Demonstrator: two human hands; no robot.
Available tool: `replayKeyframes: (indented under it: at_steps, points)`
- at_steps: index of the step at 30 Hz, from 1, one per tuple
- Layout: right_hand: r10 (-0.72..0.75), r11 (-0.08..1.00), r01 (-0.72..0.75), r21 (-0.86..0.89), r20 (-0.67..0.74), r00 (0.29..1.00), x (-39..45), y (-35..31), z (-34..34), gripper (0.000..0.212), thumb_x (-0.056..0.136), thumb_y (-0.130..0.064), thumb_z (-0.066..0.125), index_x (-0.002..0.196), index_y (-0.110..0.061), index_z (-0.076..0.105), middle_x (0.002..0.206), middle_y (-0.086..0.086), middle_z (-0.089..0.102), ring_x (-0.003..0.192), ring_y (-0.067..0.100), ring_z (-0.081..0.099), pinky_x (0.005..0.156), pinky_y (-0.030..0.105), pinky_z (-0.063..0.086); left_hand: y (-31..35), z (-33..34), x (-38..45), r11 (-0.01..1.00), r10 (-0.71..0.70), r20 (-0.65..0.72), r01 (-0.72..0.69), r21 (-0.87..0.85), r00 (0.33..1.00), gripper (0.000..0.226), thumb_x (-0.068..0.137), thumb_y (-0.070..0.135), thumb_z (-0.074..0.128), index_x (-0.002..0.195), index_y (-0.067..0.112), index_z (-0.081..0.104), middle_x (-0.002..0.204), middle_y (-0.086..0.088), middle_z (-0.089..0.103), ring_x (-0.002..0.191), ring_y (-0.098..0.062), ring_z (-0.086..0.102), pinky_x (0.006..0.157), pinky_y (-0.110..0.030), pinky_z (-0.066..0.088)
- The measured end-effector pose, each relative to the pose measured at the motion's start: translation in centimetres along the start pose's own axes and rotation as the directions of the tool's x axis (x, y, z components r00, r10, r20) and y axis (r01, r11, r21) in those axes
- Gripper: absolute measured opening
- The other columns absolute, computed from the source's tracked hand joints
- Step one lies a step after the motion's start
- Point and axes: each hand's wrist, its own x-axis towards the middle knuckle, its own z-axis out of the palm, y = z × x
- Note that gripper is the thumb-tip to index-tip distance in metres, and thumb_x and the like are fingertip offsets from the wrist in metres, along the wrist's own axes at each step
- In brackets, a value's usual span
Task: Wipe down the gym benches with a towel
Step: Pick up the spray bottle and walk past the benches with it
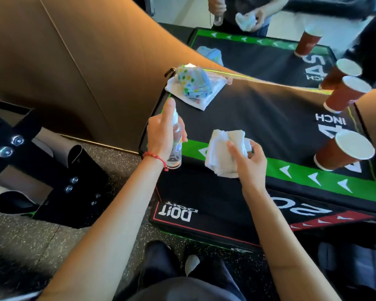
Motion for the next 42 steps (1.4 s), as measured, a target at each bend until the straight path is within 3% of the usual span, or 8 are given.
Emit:
replayKeyframes:
  at_steps: [4, 8, 16, 23, 31, 35, 39, 42]
  points:
    - [0.015, 0.999, -0.016, -0.033, -0.041, 0.999, 1.9, -0.3, 1.6, 0.045, 0.076, -0.028, 0.074, 0.115, -0.014, 0.055, 0.094, -0.008, 0.06, 0.08, 0.003, 0.057, 0.068, 0.016, 0.046, 0.4, 1.1, 3.3, 0.998, 0.045, 0.05, -0.043, -0.045, 0.998, 0.081, 0.084, 0.054, 0.037, 0.053, -0.02, 0.048, 0.051, -0.033, 0.047, 0.038, -0.019, 0.046, 0.047, -0.022, 0.041]
    - [0.046, 0.994, -0.054, -0.09, -0.096, 0.994, 3.4, 0.0, 3.1, 0.05, 0.073, -0.031, 0.074, 0.116, -0.015, 0.054, 0.104, -0.002, 0.061, 0.092, 0.013, 0.06, 0.079, 0.028, 0.05, -0.3, 1.9, 5.5, 0.998, 0.057, 0.06, -0.055, -0.037, 0.997, 0.076, 0.086, 0.048, 0.036, 0.052, -0.019, 0.047, 0.053, -0.042, 0.045, 0.037, -0.016, 0.045, 0.047, -0.019, 0.04]
    - [0.047, 0.956, -0.084, -0.281, -0.137, 0.99, 4.1, 0.0, 4.0, 0.049, 0.075, -0.033, 0.071, 0.118, -0.021, 0.051, 0.081, -0.016, 0.051, 0.084, 0.012, 0.051, 0.07, 0.022, 0.035, -2.9, 2.6, 6.8, 0.994, 0.104, 0.075, -0.102, -0.035, 0.992, 0.066, 0.09, 0.045, 0.035, 0.043, 0.001, 0.051, 0.038, -0.01, 0.046, 0.039, -0.012, 0.045, 0.052, -0.02, 0.04]
    - [0.012, 0.895, -0.078, -0.44, -0.15, 0.989, 4.0, -0.3, 4.5, 0.05, 0.074, -0.04, 0.067, 0.117, -0.024, 0.049, 0.097, 0.0, 0.057, 0.092, 0.021, 0.052, 0.077, 0.032, 0.042, -3.4, 2.5, 6.6, 0.99, 0.142, 0.102, -0.142, -0.007, 0.985, 0.073, 0.082, 0.056, 0.033, 0.049, -0.006, 0.052, 0.039, -0.009, 0.047, 0.041, -0.009, 0.047, 0.057, -0.022, 0.04]
    - [-0.049, 0.884, -0.016, -0.467, -0.126, 0.991, 3.8, 0.1, 3.7, 0.061, 0.066, -0.05, 0.061, 0.119, -0.021, 0.049, 0.098, 0.002, 0.058, 0.097, 0.023, 0.051, 0.077, 0.033, 0.039, -3.4, 2.0, 6.1, 0.99, 0.124, 0.098, -0.129, 0.052, 0.987, 0.065, 0.078, 0.062, 0.036, 0.065, 0.001, 0.057, 0.058, -0.012, 0.064, 0.052, -0.013, 0.057, 0.06, -0.032, 0.046]
    - [-0.128, 0.875, 0.065, -0.48, -0.101, 0.987, 3.5, 0.3, 3.3, 0.054, 0.076, -0.035, 0.068, 0.122, -0.016, 0.05, 0.102, -0.001, 0.051, 0.104, 0.022, 0.047, 0.089, 0.034, 0.04, -3.5, 1.5, 5.5, 0.99, 0.111, 0.093, -0.118, 0.076, 0.99, 0.069, 0.076, 0.063, 0.04, 0.073, -0.004, 0.057, 0.069, -0.022, 0.065, 0.061, -0.026, 0.062, 0.066, -0.048, 0.049]
    - [-0.162, 0.875, 0.107, -0.472, -0.077, 0.984, 3.2, 0.4, 2.6, 0.052, 0.076, -0.035, 0.068, 0.121, -0.017, 0.05, 0.1, -0.003, 0.05, 0.101, 0.021, 0.049, 0.09, 0.036, 0.041, -3.5, 0.9, 4.8, 0.99, 0.098, 0.108, -0.108, 0.094, 0.989, 0.051, 0.076, 0.063, 0.04, 0.076, 0.016, 0.059, 0.075, -0.009, 0.068, 0.065, -0.023, 0.06, 0.068, -0.047, 0.05]
    - [-0.199, 0.874, 0.149, -0.462, -0.061, 0.978, 2.7, 0.4, 2.1, 0.049, 0.077, -0.035, 0.067, 0.12, -0.017, 0.052, 0.105, -0.001, 0.053, 0.102, 0.021, 0.049, 0.091, 0.036, 0.04, -3.5, 0.5, 4.2, 0.985, 0.129, 0.098, -0.139, 0.102, 0.987, 0.062, 0.073, 0.078, 0.043, 0.084, 0.019, 0.06, 0.083, -0.015, 0.068, 0.074, -0.03, 0.061, 0.072, -0.041, 0.049]
